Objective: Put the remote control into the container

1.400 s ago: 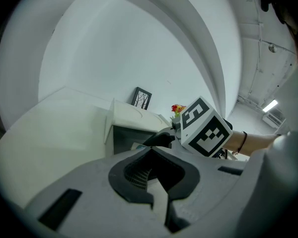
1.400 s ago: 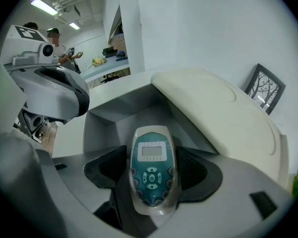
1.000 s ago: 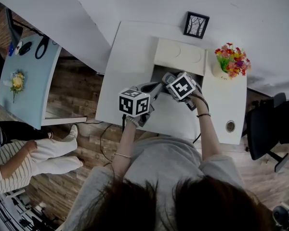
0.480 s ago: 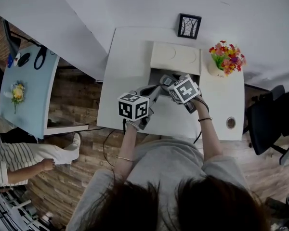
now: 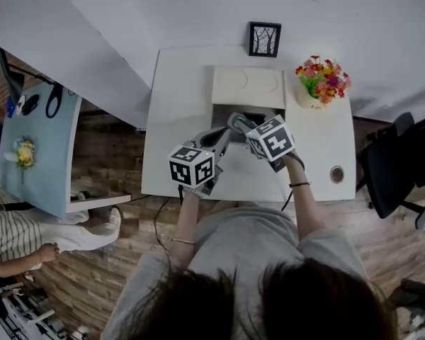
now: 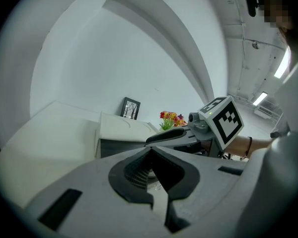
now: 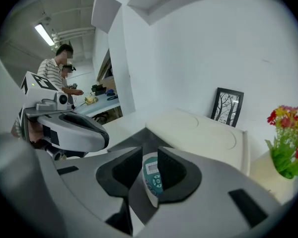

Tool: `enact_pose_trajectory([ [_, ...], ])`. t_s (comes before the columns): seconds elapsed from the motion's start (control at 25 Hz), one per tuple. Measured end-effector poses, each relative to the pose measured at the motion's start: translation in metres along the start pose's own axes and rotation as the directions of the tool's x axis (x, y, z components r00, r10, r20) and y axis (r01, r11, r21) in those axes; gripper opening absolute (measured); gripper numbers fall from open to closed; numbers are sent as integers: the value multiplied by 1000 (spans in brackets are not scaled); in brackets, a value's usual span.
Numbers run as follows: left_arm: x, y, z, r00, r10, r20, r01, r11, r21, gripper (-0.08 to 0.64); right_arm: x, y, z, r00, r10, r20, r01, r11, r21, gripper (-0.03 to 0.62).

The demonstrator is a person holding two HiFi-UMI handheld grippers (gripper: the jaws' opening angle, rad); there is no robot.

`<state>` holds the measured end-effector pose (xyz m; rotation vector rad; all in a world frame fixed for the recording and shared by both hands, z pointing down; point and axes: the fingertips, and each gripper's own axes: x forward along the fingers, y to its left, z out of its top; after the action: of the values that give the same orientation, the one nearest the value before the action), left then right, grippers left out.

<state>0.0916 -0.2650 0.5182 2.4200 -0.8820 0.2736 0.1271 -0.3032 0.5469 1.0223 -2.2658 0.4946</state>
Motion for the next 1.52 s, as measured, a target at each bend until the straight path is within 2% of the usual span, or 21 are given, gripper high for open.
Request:
enact_pose_trajectory([
  [0.24, -3, -13, 12, 999, -15, 40, 14, 999, 45, 3, -28, 3, 20, 992, -16, 123, 13, 999, 29, 34],
  [0.44, -4, -31, 25, 997, -37, 68, 31, 995, 95, 3, -50, 4, 32, 977, -38, 211, 22, 997, 78, 5],
  [0.64, -7, -49, 38, 994, -61, 87, 47, 988, 150, 3, -66, 8, 37, 956, -28, 291, 1, 996, 92, 0],
  [0.96, -16, -71, 50, 992, -68, 110, 43, 975, 217, 3, -94, 17, 54, 907, -34, 419, -8, 995, 98, -2],
  [1.28, -28, -87, 70, 982, -82, 171, 35, 965, 259, 3, -113, 22, 59, 882, -49, 469, 12, 997, 82, -2],
  [1.52, -32, -89, 72, 977, -69, 203, 9, 960, 282, 3, -120, 24, 61, 868, -32, 496, 15, 999, 39, -2],
])
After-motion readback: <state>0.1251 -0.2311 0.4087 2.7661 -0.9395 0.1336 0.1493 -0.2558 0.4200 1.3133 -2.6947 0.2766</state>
